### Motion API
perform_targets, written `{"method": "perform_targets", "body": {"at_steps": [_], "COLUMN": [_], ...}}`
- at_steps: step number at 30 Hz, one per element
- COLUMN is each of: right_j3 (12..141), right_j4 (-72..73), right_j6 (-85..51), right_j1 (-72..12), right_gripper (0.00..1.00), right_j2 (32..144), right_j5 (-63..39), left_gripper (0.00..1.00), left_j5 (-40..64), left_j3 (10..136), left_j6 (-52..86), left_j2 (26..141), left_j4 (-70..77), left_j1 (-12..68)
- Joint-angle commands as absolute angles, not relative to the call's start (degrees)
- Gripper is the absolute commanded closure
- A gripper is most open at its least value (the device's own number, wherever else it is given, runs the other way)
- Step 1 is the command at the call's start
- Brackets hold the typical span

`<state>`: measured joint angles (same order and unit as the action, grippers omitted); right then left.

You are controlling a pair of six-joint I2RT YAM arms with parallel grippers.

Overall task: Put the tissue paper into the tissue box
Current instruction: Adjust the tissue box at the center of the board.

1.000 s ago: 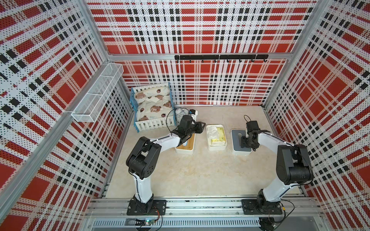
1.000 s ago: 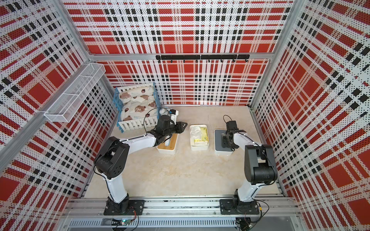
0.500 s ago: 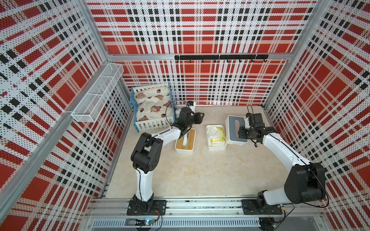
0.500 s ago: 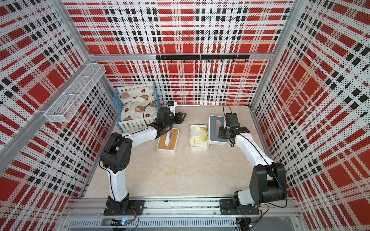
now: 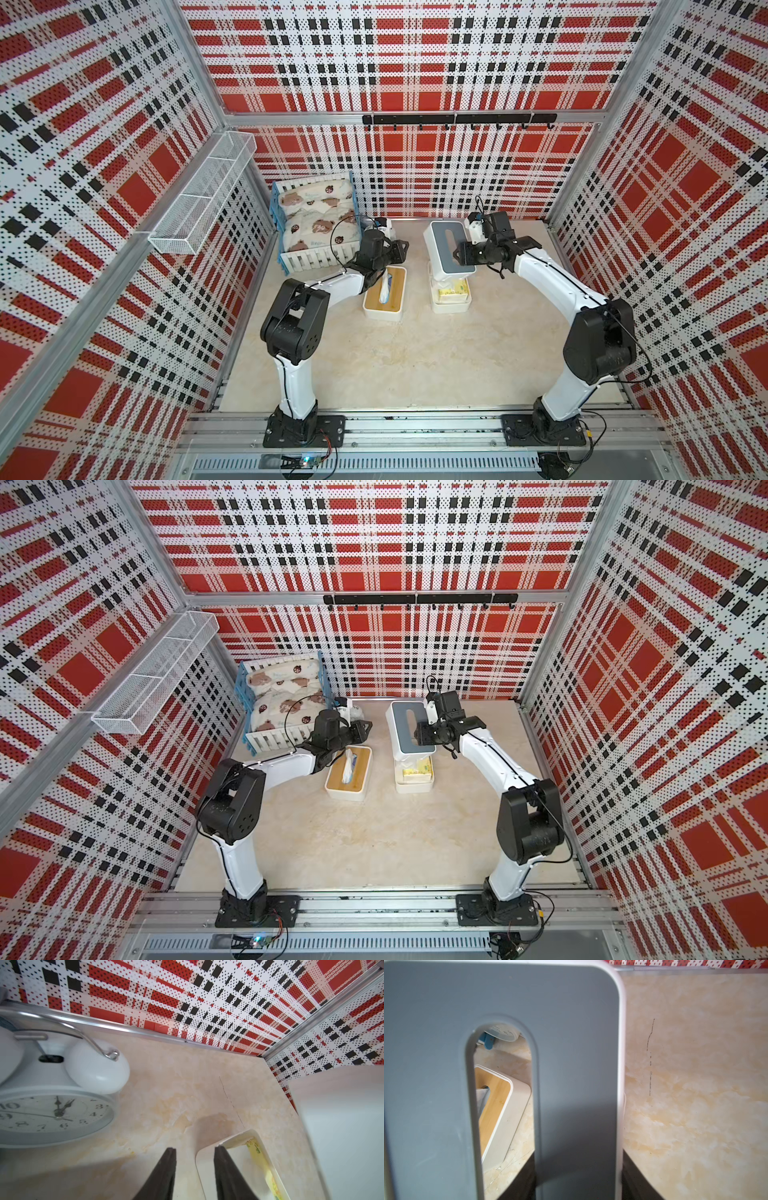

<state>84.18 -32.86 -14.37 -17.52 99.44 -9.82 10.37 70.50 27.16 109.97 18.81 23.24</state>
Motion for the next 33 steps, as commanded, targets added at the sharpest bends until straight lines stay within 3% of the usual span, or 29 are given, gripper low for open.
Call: {"method": "perform_targets", "body": {"at_steps": [1, 14, 33], "right_j3": [85.9, 85.0, 72.0], "right_j4": [-33.7, -28.9, -9.2], "right_j6": [-12.7, -11.2, -15.3], "right_j1": [-17.6, -19.2, -20.2], "right_gripper": [0.67, 0.68, 0.69], "right_j2": [100.9, 107.1, 105.8], "right_j5": [-8.6, -7.3, -10.1], "left_gripper": [0.63, 0.63, 0.63], "left_j5": [11.0, 10.4, 9.3], "left_j3": [70.1, 69.7, 69.0], "left_j6": [27.9, 27.9, 27.9], "left_j2": [107.8, 107.4, 106.9], "left_j4": [21.2, 21.5, 21.9], "left_j1": [22.5, 22.5, 22.1]}}
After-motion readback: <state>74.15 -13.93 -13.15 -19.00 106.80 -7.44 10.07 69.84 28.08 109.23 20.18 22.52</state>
